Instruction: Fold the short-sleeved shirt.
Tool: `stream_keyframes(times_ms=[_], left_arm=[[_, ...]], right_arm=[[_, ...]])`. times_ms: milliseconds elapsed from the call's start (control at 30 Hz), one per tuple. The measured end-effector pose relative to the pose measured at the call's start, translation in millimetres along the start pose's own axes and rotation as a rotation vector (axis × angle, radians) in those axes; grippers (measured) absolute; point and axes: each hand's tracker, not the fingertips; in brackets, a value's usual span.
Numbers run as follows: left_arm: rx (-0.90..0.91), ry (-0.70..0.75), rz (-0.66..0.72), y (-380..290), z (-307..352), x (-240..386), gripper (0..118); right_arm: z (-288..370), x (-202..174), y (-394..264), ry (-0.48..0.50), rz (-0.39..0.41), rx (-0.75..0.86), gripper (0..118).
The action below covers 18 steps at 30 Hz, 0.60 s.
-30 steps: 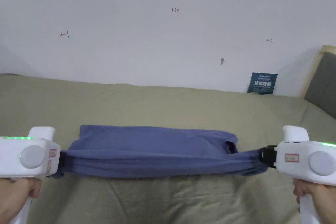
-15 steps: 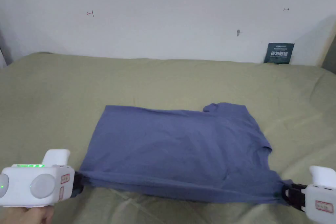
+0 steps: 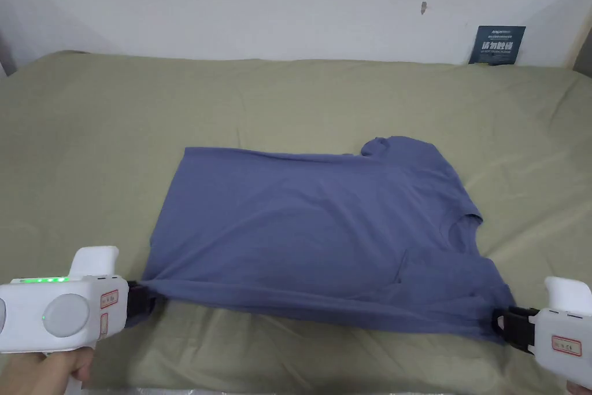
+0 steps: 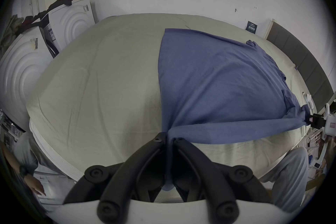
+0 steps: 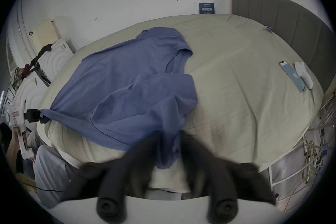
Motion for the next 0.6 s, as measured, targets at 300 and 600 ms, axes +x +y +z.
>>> stream_keyframes(times_ms=[300,600], left_arm=[[0.04,-0.004,-0.006,-23.9,28.3,-9.8,106],[0.03,-0.046,0.071,-29.4,30.1,-20.6,0]], right_arm=[[15.2,-6.2,-8.1,-0.012,0.045,-0.004,115],[19.5,-13.8,-12.5,0.031,0.001,0.005,1]])
